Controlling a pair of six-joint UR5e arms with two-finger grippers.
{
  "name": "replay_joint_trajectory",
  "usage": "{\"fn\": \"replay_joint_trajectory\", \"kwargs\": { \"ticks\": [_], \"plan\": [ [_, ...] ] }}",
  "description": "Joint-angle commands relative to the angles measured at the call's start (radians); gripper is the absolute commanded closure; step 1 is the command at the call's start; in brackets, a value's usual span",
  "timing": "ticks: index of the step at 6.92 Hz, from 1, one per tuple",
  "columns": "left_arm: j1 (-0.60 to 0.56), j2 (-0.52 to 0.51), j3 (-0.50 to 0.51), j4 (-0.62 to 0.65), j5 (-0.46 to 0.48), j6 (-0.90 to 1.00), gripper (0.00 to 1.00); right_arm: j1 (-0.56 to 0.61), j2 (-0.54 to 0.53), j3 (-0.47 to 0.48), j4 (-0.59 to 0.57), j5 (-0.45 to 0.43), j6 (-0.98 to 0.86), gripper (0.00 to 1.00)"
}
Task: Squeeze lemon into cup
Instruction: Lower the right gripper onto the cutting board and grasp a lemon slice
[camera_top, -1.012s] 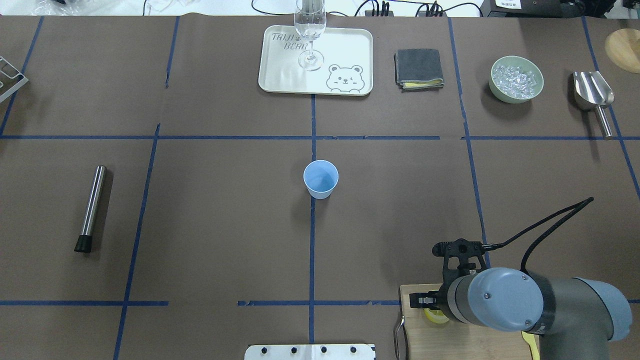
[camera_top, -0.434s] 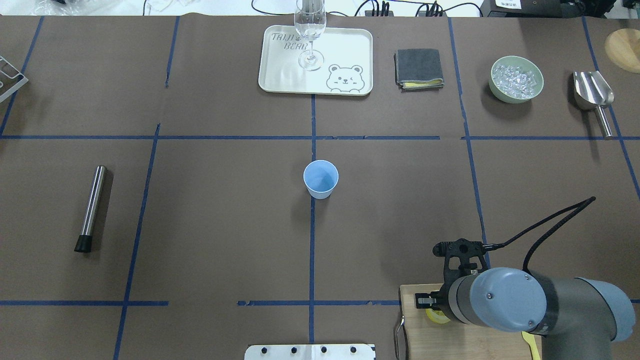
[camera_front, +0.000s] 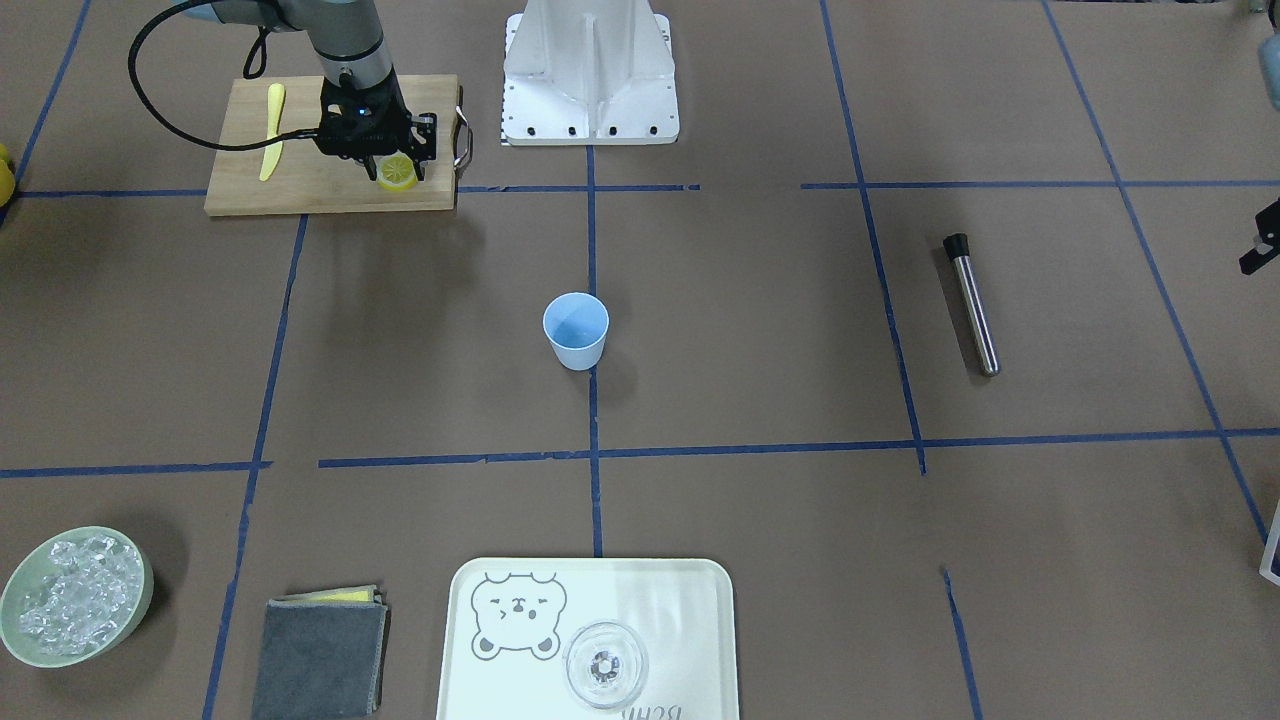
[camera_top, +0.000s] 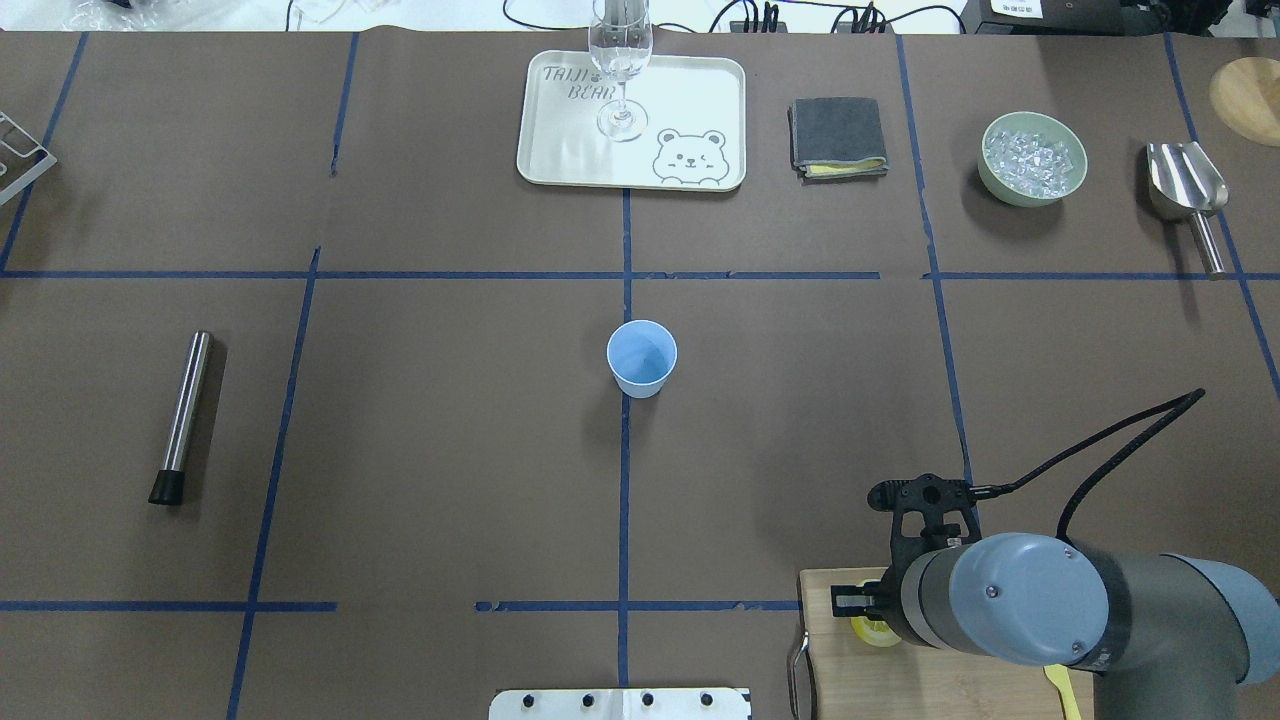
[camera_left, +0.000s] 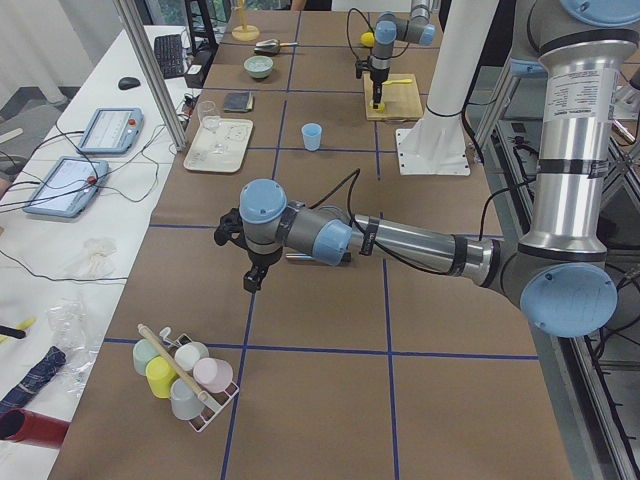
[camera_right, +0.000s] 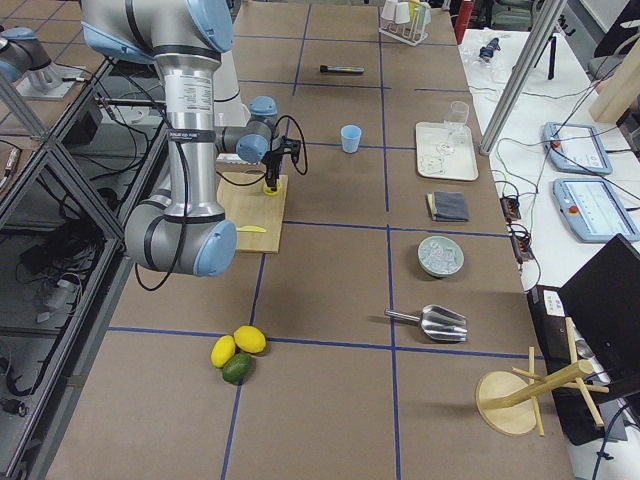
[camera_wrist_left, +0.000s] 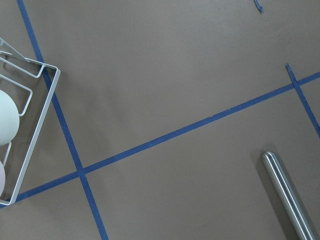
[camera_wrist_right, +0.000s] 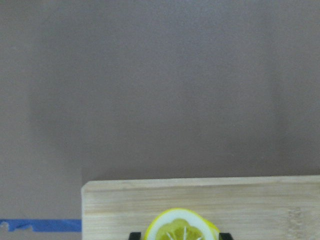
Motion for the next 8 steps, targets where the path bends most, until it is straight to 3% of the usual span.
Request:
{"fn": "replay_joint_trajectory", "kwargs": {
  "ticks": [1, 8],
  "plan": [
    [-0.001, 0.006, -0.004, 0.001, 0.000, 0.000, 0.00, 0.001, -0.020, 0.025, -0.001, 0.001, 0.000, 0.51],
    [-0.001, 0.008, -0.002, 0.002, -0.034, 0.000, 0.00, 0.015, -0.048, 0.069, -0.004, 0.001, -0.002, 0.49]
  ]
}}
